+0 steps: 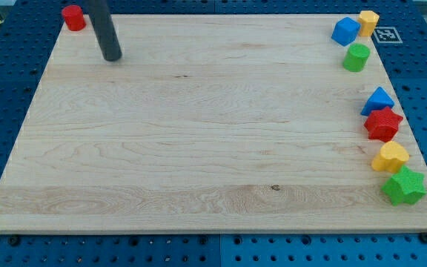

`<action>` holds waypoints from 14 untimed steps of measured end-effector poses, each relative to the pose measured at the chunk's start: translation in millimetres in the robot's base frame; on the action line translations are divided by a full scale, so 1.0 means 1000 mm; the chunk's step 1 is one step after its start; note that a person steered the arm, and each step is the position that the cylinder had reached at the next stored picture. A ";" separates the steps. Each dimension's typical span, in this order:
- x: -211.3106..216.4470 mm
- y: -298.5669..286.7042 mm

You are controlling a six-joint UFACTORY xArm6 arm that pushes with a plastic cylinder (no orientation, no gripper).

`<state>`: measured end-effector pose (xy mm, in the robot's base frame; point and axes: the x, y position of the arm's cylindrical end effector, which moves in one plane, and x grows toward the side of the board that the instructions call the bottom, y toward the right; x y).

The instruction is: Place your arm at the bottom center of the board

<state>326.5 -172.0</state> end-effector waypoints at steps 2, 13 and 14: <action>0.022 0.012; 0.260 0.173; 0.293 0.206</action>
<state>619.1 34.3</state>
